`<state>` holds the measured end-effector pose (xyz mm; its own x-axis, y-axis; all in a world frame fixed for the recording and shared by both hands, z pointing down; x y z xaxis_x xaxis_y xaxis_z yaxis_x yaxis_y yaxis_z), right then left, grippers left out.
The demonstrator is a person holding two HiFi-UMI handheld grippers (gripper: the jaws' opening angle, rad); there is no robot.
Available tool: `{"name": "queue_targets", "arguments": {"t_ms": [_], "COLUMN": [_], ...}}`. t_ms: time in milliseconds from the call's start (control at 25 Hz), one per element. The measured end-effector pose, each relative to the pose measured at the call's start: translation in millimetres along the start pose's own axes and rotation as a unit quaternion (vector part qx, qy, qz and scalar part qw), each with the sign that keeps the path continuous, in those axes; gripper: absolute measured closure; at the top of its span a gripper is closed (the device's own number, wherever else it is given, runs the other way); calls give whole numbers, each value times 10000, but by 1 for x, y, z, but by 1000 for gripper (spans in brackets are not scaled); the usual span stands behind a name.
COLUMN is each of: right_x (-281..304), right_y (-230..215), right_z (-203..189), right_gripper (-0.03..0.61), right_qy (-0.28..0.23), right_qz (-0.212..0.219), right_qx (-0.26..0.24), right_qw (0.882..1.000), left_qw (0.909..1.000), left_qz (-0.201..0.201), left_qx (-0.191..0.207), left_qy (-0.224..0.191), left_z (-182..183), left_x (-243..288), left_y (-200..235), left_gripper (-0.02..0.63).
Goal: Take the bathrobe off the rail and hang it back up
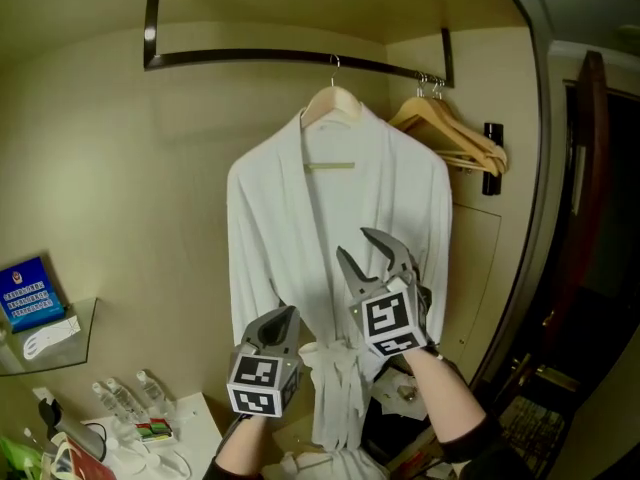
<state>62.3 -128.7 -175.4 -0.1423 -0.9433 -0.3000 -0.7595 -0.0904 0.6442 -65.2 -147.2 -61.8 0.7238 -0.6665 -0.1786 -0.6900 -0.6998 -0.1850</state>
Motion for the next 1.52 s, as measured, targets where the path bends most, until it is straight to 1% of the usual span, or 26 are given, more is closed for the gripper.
{"name": "queue_targets", "arguments": {"t_ms": [160, 240, 360, 480, 640, 800, 960, 1080, 1320, 1480, 1520], "right_x": [11, 16, 26, 38, 60, 78, 100, 117, 153, 166, 169], "right_y": [-34, -51, -72, -91, -122, -149, -163, -171, -176, -185, -186], "right_z": [34, 46, 63, 76, 87, 90, 84, 82, 73, 78, 80], "right_gripper": [347, 333, 290, 278, 276, 278, 278, 278, 273, 276, 300], "right_qy": [-17, 0, 66, 124, 202, 249, 331, 348, 435, 277, 253], "right_qz": [-461, -706, -1004, -1168, -1257, -1177, -883, -712, -321, -293, -219], "right_qx": [-299, -411, -552, -725, -1018, -1185, -1363, -1503, -1677, -1789, -1795], "right_qw": [9985, 9967, 9934, 9904, 9866, 9856, 9862, 9855, 9844, 9830, 9832], "left_qw": [9994, 9989, 9981, 9974, 9967, 9961, 9956, 9956, 9948, 9935, 9934], "left_qz": [-186, -266, -328, -356, -339, -285, -144, -60, 128, 128, 127], "left_qx": [-123, -114, -62, 56, 257, 280, 386, 345, 404, 456, 459], "left_qy": [-271, -379, -517, -624, -697, -788, -840, -864, -927, -1036, -1046], "left_z": [35, 54, 80, 103, 130, 155, 172, 183, 191, 198, 198], "left_x": [8, 13, 20, 30, 48, 68, 88, 104, 134, 143, 145], "left_y": [6, 8, 13, 15, 17, 16, 16, 17, 27, 23, 23], "left_gripper": [612, 612, 612, 612, 612, 612, 612, 612, 612, 612, 612]}}
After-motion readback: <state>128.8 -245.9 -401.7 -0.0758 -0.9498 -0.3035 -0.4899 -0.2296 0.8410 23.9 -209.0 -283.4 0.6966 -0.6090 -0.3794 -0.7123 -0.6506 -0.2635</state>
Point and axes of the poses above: the fingertips, and each gripper's own axes: x forward along the fingers, y to its left, z out of its top, the point moved 3 cm from there along -x, backward along the fingers, and after that the axes turned 4 degrees about z, right-handed, at the moved point
